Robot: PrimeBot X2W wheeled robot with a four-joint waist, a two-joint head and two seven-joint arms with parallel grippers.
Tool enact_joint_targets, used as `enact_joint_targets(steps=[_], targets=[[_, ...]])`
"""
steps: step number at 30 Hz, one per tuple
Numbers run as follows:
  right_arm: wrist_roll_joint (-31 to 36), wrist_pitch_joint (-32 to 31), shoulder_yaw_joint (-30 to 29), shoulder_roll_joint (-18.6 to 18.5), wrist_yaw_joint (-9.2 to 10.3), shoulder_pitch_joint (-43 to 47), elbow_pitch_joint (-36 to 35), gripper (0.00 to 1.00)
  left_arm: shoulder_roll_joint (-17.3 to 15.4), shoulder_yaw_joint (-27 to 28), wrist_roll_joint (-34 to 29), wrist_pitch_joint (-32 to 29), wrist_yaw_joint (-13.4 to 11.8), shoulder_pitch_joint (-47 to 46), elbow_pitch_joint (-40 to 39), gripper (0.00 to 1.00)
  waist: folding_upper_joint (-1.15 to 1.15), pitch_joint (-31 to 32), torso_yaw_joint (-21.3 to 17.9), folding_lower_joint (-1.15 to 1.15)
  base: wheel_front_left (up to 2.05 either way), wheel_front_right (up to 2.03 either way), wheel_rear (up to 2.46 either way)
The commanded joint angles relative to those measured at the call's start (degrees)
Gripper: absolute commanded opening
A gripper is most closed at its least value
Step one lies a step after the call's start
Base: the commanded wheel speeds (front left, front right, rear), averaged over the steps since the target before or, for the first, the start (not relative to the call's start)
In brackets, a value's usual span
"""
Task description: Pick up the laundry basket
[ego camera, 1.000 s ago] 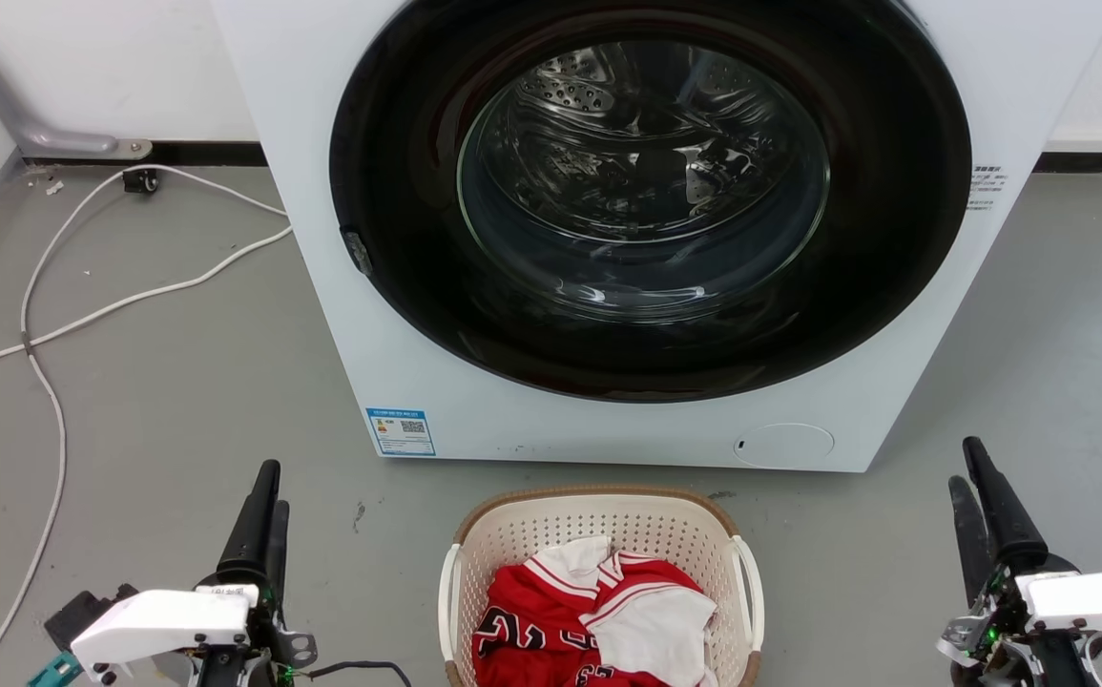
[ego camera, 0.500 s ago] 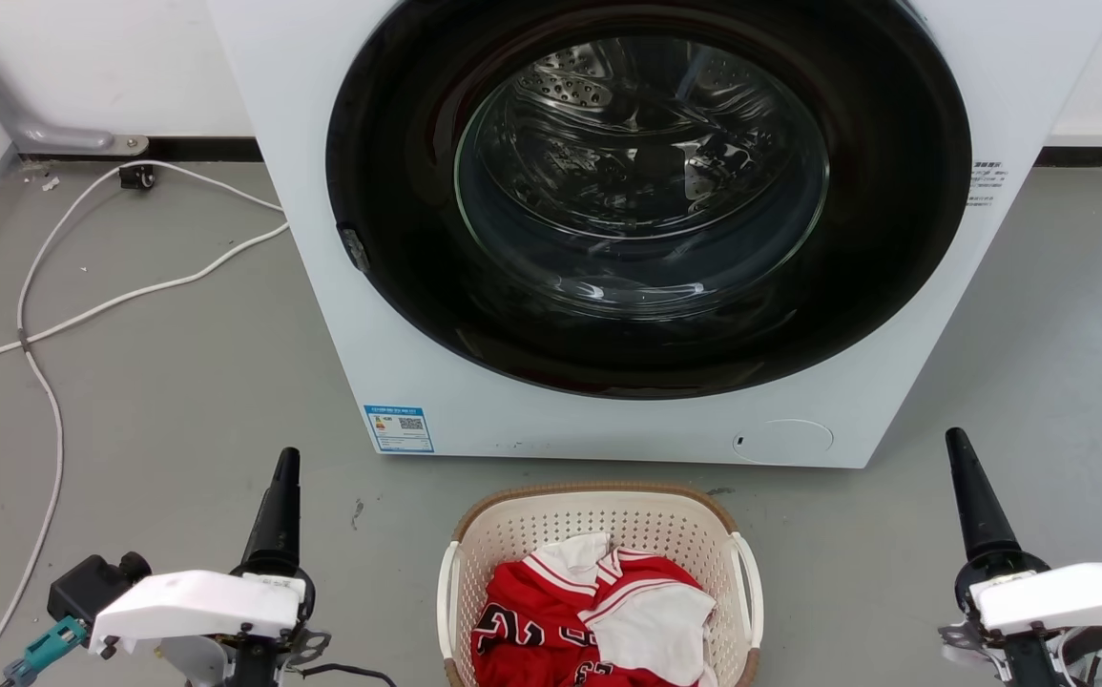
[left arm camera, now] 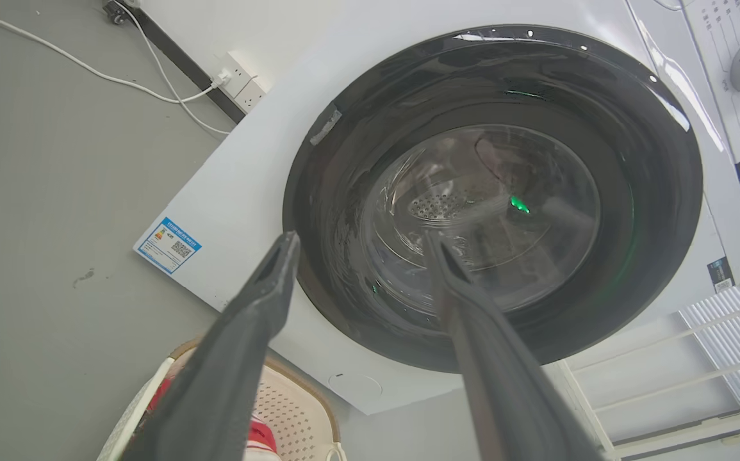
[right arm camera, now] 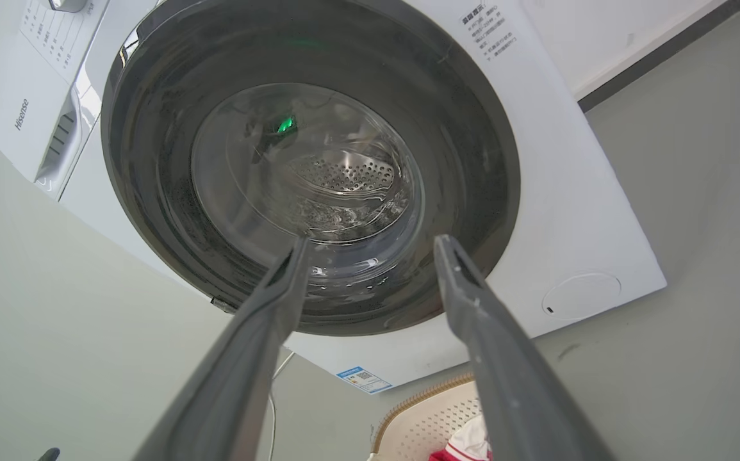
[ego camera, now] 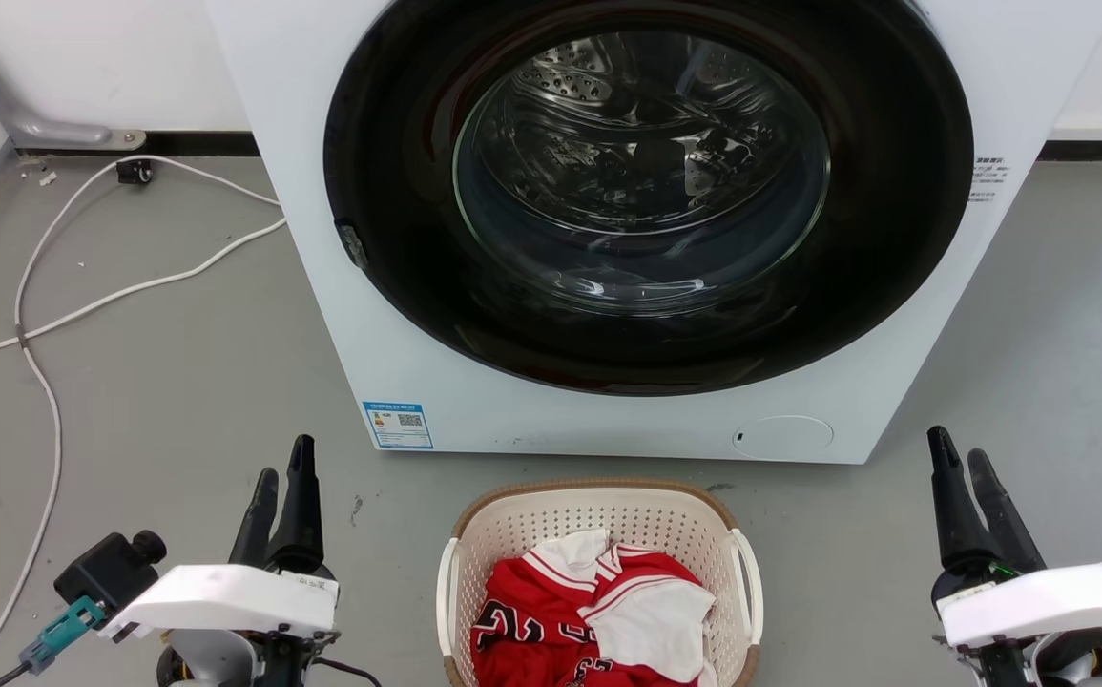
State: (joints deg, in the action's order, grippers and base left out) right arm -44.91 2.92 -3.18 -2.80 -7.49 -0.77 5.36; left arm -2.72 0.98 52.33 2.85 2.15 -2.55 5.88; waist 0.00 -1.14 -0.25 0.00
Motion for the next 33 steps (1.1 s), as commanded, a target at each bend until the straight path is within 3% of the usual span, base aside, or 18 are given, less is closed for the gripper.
enact_joint_targets(steps=[1, 33], targets=[[2.4, 0.6, 0.1, -0.1, 0.0, -0.1, -1.5, 1.0, -0.2, -0.2, -2.2, 0.6, -0.2, -0.1, -1.4, 1.0, 0.0, 0.0, 0.0, 0.0, 0.0, 0.0, 0.0], [28.7, 6.2, 1.9, -0.1, 0.0, 3.2, -6.6, 1.0, -0.6, -2.8, -26.4, 6.3, -1.5, 2.6, -4.6, 1.0, 0.0, -0.9, -0.1, 0.0, 0.0, 0.0, 0.0]])
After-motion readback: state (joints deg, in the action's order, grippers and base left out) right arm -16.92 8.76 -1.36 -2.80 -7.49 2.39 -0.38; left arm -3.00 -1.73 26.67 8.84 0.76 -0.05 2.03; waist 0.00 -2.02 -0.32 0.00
